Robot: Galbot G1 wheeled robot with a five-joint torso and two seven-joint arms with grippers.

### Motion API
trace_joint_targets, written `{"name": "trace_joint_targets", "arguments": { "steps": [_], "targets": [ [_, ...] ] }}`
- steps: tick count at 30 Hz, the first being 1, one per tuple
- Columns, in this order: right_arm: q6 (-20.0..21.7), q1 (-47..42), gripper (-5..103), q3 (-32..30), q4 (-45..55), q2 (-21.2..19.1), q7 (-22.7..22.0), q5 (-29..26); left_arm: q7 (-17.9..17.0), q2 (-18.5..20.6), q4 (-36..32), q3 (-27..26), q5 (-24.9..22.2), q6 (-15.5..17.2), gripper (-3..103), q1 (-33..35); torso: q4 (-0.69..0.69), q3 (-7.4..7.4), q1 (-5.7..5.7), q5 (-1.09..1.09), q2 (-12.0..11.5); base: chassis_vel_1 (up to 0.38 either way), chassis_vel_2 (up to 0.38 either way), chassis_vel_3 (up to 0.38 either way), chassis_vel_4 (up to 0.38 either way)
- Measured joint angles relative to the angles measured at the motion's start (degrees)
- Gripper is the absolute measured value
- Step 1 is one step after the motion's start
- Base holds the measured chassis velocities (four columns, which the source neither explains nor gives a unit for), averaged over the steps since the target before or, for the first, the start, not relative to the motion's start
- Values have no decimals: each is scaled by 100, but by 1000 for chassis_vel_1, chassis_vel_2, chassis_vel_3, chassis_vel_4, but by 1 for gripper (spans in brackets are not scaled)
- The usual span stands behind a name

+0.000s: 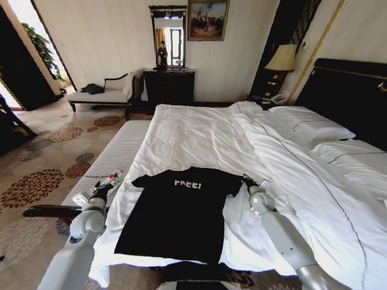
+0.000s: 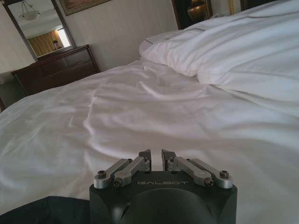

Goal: Fold the clothes on the bed.

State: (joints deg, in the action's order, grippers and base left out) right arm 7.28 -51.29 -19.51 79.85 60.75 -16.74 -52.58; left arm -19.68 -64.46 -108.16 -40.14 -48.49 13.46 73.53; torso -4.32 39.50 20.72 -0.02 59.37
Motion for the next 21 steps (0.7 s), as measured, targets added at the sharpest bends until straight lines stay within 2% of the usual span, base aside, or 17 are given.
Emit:
{"name": "trace_joint_targets", "arguments": {
  "steps": [3, 4, 5, 6, 7, 8, 9, 12, 13, 14, 15, 16, 18, 19, 20, 21],
  "targets": [
    [145, 23, 10, -77, 127, -61, -334, 179, 2, 12, 11, -42, -12, -5, 100, 27, 0, 0, 0, -1, 0, 0, 0, 0, 0],
    [177, 42, 21, -90, 160, -91, -407, 206, 5, 17, 22, -58, -16, -8, 100, 36, -1, 0, 0, -1, 0, 0, 0, 0, 0],
    [216, 108, 21, -80, 255, -188, -492, 195, 11, 27, 46, -83, -21, -19, 100, 46, -2, 0, 0, -2, 0, 0, 0, 0, 0],
    [222, 178, 32, -11, 320, -264, -502, 126, 11, 30, 68, -105, -22, -25, 100, 47, -4, 0, 0, -3, 0, 0, 0, 0, 0],
    [222, 178, 32, -11, 320, -264, -502, 126, 11, 30, 68, -105, -22, -25, 100, 47, -4, 0, 0, -3, 0, 0, 0, 0, 0],
    [211, 302, 32, 153, 373, -323, -449, 22, 11, 29, 79, -123, -22, -26, 100, 43, -4, 0, 0, -3, 0, 0, 0, 0, 0],
    [183, 420, 43, 312, 384, -342, -369, -57, 11, 25, 80, -137, -23, -27, 100, 38, -4, 0, 0, -2, 0, 0, 0, 0, 0],
    [150, 685, 43, 682, 345, -327, -179, -210, 9, 17, 69, -164, -24, -28, 100, 41, 0, 0, 0, -2, 0, 0, 0, 0, 0],
    [149, 868, 53, 927, 278, -290, -73, -297, 7, 17, 45, -185, -24, -28, 100, 57, -1, 0, 0, -3, 0, 0, 0, 0, 0],
    [185, 1122, 53, 1281, 151, -198, 89, -385, 6, 23, -2, -222, -25, -24, 100, 99, 1, 0, 0, -4, 0, 0, 0, 0, 0],
    [228, 1297, 65, 1536, 37, -124, 223, -420, 5, 37, -31, -255, -26, -20, 100, 135, 2, 0, 0, -2, 0, 0, 0, 0, 0],
    [228, 1297, 65, 1536, 37, -124, 223, -420, 5, 37, -31, -255, -26, -20, 100, 135, 2, 0, 0, -2, 0, 0, 0, 0, 0],
    [319, 1551, 65, 1953, -132, -10, 466, -453, 6, 71, -80, -310, -25, -16, 100, 192, 2, 0, 0, -2, 0, 0, 0, 0, 0],
    [441, 1763, 75, 2326, -257, 106, 591, -449, 7, 101, -134, -365, -23, -15, 100, 244, 1, 0, 0, -3, 0, 0, 0, 0, 0],
    [533, 1936, 75, 2634, -373, 251, 598, -424, 7, 119, -184, -411, -23, -13, 100, 289, -4, 0, 0, -3, 0, 0, 0, 0, 0],
    [533, 1936, 75, 2634, -373, 251, 598, -424, 7, 119, -184, -411, -23, -13, 100, 289, -4, 0, 0, -3, 0, 0, 0, 0, 0]
  ]
}}
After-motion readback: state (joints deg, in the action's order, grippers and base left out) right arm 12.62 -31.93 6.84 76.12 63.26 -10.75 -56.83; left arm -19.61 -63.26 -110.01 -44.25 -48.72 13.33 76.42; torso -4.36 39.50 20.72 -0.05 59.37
